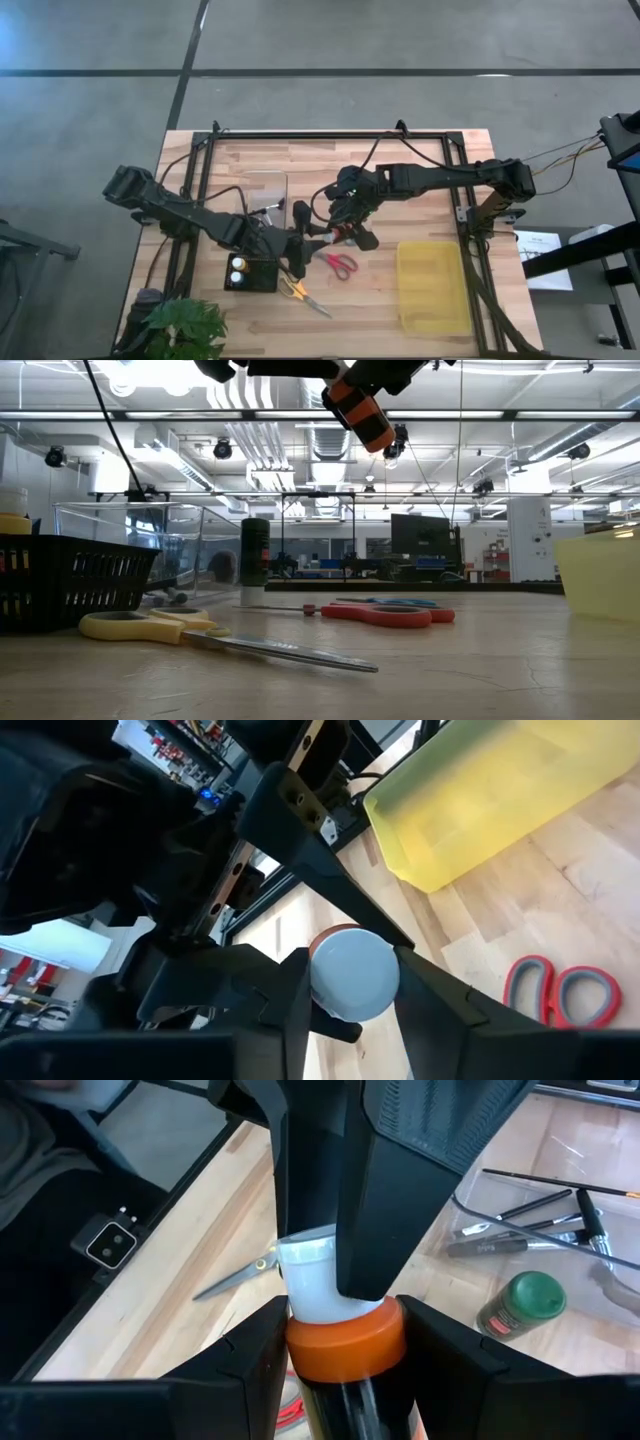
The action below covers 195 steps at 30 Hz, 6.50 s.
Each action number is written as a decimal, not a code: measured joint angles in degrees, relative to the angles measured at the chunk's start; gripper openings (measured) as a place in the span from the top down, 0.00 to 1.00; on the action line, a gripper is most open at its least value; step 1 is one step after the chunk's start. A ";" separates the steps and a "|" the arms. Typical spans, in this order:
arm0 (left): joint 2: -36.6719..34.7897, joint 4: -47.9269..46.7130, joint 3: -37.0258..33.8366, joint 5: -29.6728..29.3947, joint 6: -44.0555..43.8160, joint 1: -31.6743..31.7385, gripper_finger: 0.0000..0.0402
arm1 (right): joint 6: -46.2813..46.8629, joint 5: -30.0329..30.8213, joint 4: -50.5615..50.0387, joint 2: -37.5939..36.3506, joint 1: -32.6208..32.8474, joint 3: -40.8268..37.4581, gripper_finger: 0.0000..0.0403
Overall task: Pick & Place Paint Supplies
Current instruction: Put the orange paint bottle into the black basket, then put the green paint bottle into the black basket
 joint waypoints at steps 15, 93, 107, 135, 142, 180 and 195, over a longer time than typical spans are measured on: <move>0.00 0.47 0.09 0.53 -1.16 0.51 0.71 | 1.01 0.89 0.73 0.00 0.02 -0.04 0.52; -10.91 -44.98 -11.30 6.76 -76.43 -25.52 0.71 | 22.34 19.29 0.11 -22.88 10.51 -17.14 0.14; -10.91 -44.87 -11.30 7.41 -77.82 -25.52 0.64 | 22.34 19.28 0.10 -22.88 10.51 -17.20 0.14; -16.08 -46.50 -9.60 -3.23 -68.27 -25.50 0.50 | 19.14 23.86 3.95 -22.71 10.47 -18.20 0.14; -19.76 -46.06 -8.02 -16.59 -62.14 -24.99 0.50 | 14.46 27.03 13.57 -19.81 8.48 -21.85 0.14; -21.16 -32.00 -8.52 -22.25 -41.16 -15.14 0.49 | 6.25 18.67 43.19 19.71 -2.94 -9.29 0.14; -21.16 -31.52 -8.57 -22.24 -41.34 -15.14 0.49 | 6.23 18.67 43.82 20.37 -3.73 -9.49 0.14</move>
